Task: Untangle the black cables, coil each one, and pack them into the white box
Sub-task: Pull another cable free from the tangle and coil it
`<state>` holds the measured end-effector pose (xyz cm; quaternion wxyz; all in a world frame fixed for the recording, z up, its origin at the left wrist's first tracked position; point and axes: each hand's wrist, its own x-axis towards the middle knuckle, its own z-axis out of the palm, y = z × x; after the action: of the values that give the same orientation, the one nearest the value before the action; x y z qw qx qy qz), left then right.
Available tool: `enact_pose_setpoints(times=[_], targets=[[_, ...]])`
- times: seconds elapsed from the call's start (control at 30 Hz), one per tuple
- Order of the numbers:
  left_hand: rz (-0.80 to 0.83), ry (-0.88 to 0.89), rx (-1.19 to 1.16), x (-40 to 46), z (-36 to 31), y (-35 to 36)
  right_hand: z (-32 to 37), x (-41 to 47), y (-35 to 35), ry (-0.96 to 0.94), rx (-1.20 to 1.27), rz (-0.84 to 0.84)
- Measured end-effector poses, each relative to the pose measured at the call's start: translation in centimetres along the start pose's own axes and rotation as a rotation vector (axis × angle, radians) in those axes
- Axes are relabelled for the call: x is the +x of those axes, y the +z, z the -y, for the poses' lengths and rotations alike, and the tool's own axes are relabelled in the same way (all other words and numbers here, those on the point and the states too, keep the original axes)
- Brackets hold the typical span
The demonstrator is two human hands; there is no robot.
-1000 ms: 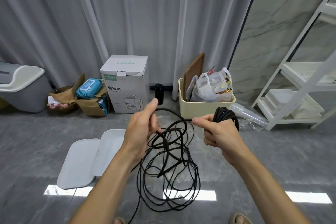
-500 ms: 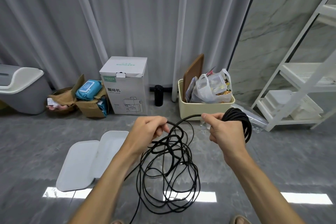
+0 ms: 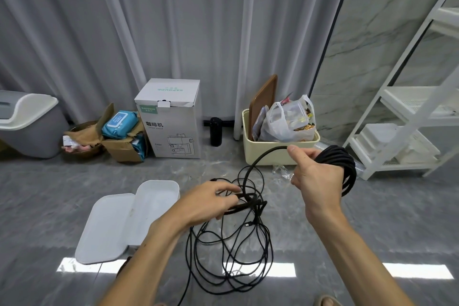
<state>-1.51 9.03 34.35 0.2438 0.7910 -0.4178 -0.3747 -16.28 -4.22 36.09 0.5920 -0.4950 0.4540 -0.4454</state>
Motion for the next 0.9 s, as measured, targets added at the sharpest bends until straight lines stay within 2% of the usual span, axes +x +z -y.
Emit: enact_pose_setpoints(times=[0.13,0.23,0.37,0.47,0.67,0.77,0.9], targets=[[0.126,0.038,-0.008,-0.3,-0.4,0.3,0.2,-0.1,0.1,0.0,0.039,0.013],[0.128,0.035,-0.009,0.0,-0.2,0.8,0.5,-0.3,0.3,-0.01,0.072,0.042],[0.055,0.039,0.044,0.3,0.0,0.8,0.9,-0.6,0.6,-0.007,0.125,0.109],[0.028,-0.021,-0.007,0.3,-0.3,1.1,1.1,-0.9,0.8,-0.006,0.153,0.158],[-0.222,-0.089,-0.1,0.4,-0.6,2.1,1.4,-1.8,1.4,-0.023,0.193,0.249],[-0.242,-0.079,-0.184,0.7,0.0,1.9,1.9,-2.0,1.5,0.012,0.23,0.27],[-0.33,-0.049,-0.134,0.9,0.3,1.9,2.4,-2.3,1.4,0.04,0.259,0.293]])
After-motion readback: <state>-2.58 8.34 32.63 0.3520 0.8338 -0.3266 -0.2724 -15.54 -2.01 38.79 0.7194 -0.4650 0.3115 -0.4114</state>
